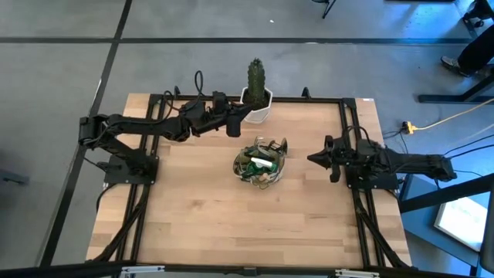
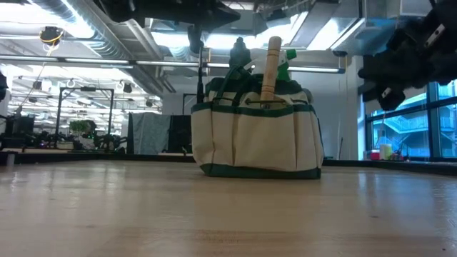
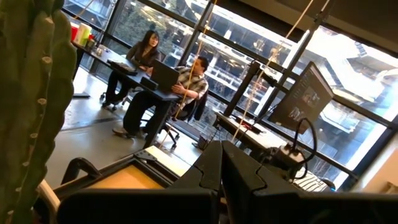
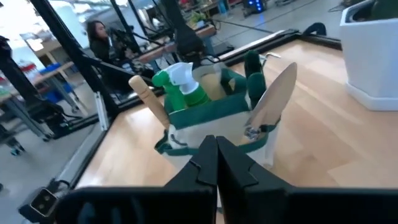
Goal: Pick & Place Garden tools in Gardening bag
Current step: Return to Home Position
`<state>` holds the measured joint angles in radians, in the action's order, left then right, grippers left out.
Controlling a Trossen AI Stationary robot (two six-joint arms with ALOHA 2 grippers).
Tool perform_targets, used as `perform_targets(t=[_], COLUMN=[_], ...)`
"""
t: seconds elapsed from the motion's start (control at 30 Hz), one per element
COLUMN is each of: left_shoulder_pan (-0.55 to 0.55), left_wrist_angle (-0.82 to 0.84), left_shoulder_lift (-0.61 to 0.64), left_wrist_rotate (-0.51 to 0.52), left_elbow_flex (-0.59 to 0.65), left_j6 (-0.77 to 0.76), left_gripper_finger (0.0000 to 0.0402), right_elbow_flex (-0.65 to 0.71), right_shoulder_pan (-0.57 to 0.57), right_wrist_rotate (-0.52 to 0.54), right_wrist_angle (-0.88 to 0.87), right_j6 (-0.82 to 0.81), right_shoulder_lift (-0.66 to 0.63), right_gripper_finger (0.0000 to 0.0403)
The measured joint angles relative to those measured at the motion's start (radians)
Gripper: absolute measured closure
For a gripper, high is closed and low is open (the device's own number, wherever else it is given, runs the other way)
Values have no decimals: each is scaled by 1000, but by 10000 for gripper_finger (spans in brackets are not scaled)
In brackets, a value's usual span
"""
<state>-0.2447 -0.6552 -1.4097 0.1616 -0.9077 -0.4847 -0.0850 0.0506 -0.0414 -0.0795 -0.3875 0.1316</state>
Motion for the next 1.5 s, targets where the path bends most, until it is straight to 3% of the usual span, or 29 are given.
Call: perform_targets(t=[0.53,0.97,1.5], left_shoulder_pan=[0,1,0], left_wrist_angle=[0,0,0], left_shoulder_lift=[0,0,0], left_wrist_rotate=[0,-77,-132], left_elbow_flex=[0,0,0], left_j6=[-28,-53,-41], left_gripper_finger=[400,400,400], right_elbow_flex=[65,76,76], right_shoulder_pan=[0,-28,-28], right_wrist_rotate=[-32,60,58], right_wrist_angle=[78,91,92], right_j6=[-22,4,-47], right_shoulder_lift=[-81,-81,-80], right_gripper_finger=[403,403,403])
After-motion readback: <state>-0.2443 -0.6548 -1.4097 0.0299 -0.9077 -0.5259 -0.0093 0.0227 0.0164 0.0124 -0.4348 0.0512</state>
